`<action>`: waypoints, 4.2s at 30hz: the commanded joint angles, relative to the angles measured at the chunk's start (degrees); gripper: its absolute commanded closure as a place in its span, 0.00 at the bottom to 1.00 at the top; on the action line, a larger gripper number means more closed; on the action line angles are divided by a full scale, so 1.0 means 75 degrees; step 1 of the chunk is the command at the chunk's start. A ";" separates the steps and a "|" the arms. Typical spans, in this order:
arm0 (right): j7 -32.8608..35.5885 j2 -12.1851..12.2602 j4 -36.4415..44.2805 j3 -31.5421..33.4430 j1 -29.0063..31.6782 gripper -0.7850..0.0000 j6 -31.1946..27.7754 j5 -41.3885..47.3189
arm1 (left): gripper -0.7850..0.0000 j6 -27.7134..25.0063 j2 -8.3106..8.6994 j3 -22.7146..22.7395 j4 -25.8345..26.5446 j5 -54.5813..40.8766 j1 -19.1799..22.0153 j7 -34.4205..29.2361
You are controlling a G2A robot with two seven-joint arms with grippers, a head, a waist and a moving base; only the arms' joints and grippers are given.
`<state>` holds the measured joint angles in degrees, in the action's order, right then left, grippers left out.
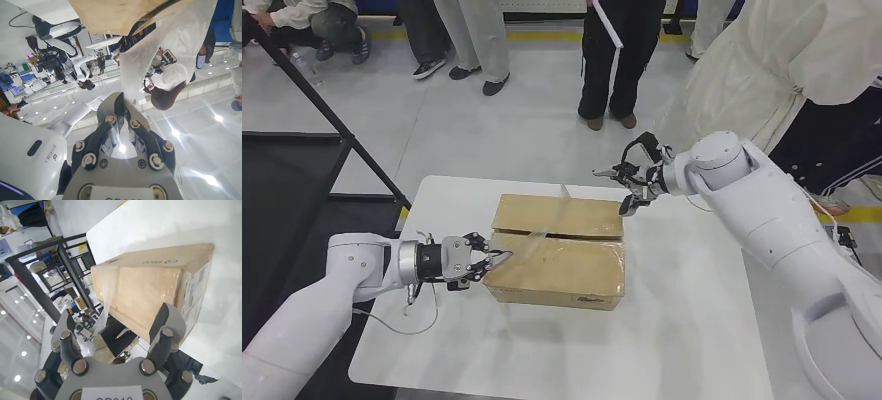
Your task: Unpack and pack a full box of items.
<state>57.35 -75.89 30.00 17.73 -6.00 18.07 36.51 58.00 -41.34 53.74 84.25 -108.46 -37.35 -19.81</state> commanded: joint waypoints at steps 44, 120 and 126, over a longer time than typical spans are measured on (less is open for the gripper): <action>-0.0958 -0.1853 -0.0171 -0.0732 -0.0470 0.00 0.1043 -0.2688 | 1.00 0.0000 0.0113 -0.0362 0.0450 0.1249 0.0148 -0.1268; 0.0765 -0.1559 0.2587 -0.0495 0.0180 0.64 0.3083 -0.8069 | 1.00 0.0000 0.0913 -0.1038 0.1183 0.2896 0.0239 -0.3529; 0.0868 -0.1272 0.2944 -0.0124 0.0259 0.69 0.2979 -0.7959 | 1.00 0.0000 0.0919 -0.1074 0.1207 0.2900 0.0256 -0.3529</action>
<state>63.75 -85.71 51.78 16.32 -4.11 40.52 -23.29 58.00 -34.45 45.72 93.29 -86.75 -35.46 -46.28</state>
